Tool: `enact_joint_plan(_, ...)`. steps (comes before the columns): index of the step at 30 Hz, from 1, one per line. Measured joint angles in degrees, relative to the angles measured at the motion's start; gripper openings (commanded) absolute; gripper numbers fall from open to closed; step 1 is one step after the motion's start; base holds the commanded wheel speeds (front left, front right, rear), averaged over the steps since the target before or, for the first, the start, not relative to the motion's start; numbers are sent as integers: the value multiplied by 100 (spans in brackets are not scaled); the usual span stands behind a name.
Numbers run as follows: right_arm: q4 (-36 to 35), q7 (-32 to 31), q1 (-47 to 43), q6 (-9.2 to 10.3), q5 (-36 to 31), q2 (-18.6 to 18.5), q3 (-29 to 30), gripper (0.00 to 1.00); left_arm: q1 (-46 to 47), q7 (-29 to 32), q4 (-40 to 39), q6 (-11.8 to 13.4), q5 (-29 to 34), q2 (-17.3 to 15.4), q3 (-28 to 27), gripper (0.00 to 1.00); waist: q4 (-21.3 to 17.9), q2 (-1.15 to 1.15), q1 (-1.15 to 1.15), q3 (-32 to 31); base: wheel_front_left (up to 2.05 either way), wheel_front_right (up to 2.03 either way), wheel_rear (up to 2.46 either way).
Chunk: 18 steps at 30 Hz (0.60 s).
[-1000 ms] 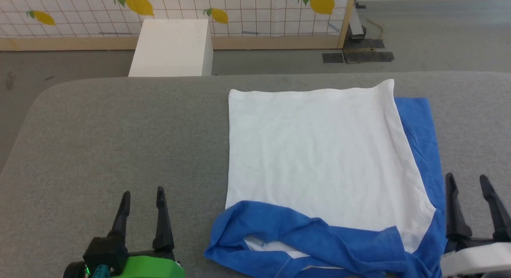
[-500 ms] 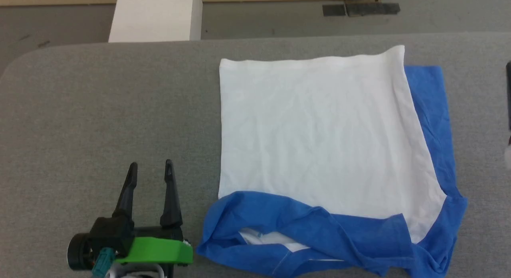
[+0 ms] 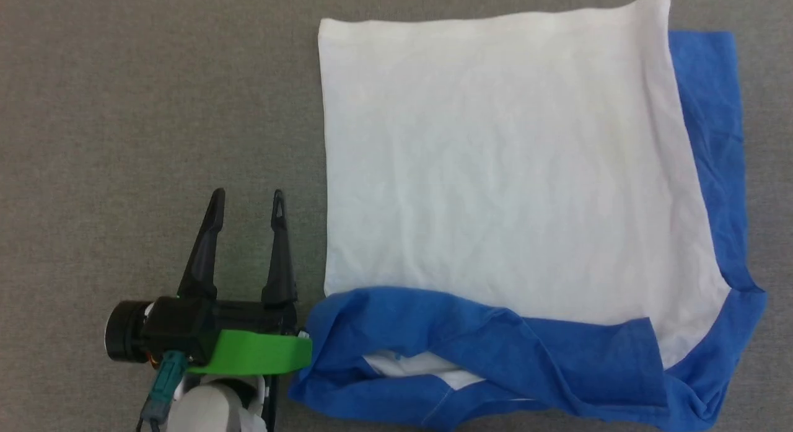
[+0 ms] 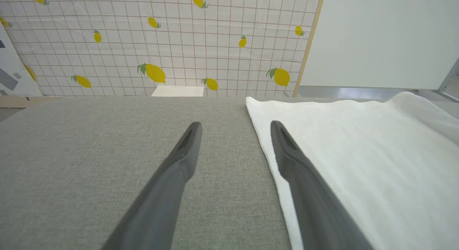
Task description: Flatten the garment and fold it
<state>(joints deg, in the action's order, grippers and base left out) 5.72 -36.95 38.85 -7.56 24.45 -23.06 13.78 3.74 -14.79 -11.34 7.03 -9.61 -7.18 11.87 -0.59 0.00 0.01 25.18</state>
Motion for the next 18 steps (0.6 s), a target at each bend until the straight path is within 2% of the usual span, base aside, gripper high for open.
enact_joint_plan(10,969,-1341,682,0,-248,56,447,100,227,0,1,-78,57,23,147,100,173,0,0,640,0,0,0)
enact_joint_plan(18,1073,-1701,723,0,-448,141,706,100,313,0,68,-102,65,91,253,100,464,0,0,910,0,0,0)
